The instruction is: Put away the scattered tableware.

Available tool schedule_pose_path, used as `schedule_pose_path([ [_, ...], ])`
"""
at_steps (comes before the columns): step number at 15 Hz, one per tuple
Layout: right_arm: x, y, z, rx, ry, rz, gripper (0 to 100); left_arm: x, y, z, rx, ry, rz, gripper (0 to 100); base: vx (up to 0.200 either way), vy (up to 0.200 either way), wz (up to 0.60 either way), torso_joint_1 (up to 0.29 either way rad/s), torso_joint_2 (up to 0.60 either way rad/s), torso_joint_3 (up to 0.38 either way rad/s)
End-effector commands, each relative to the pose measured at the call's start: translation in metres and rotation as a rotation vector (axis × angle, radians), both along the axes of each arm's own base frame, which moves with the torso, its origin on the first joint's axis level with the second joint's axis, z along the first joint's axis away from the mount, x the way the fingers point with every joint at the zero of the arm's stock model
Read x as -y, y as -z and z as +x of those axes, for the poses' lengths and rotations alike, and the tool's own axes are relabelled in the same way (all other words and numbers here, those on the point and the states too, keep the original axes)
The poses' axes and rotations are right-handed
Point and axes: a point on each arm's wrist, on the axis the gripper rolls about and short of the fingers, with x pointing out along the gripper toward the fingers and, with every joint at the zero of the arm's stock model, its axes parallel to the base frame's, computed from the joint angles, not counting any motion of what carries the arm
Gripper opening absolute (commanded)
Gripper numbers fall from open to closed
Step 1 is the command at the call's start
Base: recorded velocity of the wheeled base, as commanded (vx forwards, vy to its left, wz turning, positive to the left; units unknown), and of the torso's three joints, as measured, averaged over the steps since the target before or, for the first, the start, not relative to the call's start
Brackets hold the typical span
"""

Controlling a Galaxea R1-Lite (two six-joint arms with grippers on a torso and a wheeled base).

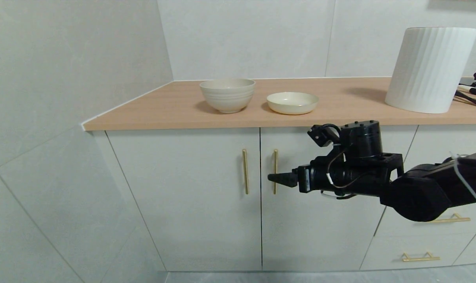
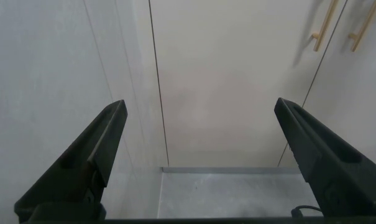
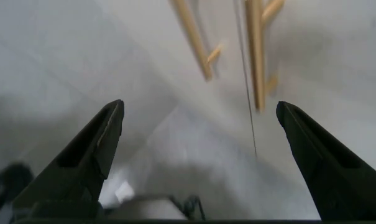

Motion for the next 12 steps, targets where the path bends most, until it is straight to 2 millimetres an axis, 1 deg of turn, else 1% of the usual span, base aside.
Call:
schedule_pose_path([
  [1, -0.010, 0.026, 0.014, -0.035, 0.010, 0.013, 100, 0.000, 0.000, 0.000, 0.000, -0.001, -0.001, 100, 0.000, 0.000, 0.00, 0.000, 0.00, 0.000],
  [3, -0.014, 0.034, 0.021, -0.008, 0.020, 0.052, 100, 0.000, 0.000, 0.000, 0.000, 0.001, -0.001, 100, 0.000, 0.000, 0.00, 0.000, 0.00, 0.000],
  [5, -0.015, 0.037, 0.023, -0.017, 0.023, 0.060, 100, 0.000, 0.000, 0.000, 0.000, -0.001, -0.001, 100, 0.000, 0.000, 0.00, 0.000, 0.00, 0.000],
  [7, -0.018, 0.035, 0.027, -0.033, 0.037, 0.106, 100, 0.000, 0.000, 0.000, 0.000, -0.001, -0.001, 100, 0.000, 0.000, 0.00, 0.000, 0.00, 0.000],
  [9, -0.021, 0.042, 0.033, -0.023, 0.041, 0.142, 100, 0.000, 0.000, 0.000, 0.000, -0.001, -0.001, 100, 0.000, 0.000, 0.00, 0.000, 0.00, 0.000],
  [12, -0.026, 0.046, 0.033, -0.041, 0.035, 0.165, 100, 0.000, 0.000, 0.000, 0.000, 0.001, -0.001, 100, 0.000, 0.000, 0.00, 0.000, 0.00, 0.000],
])
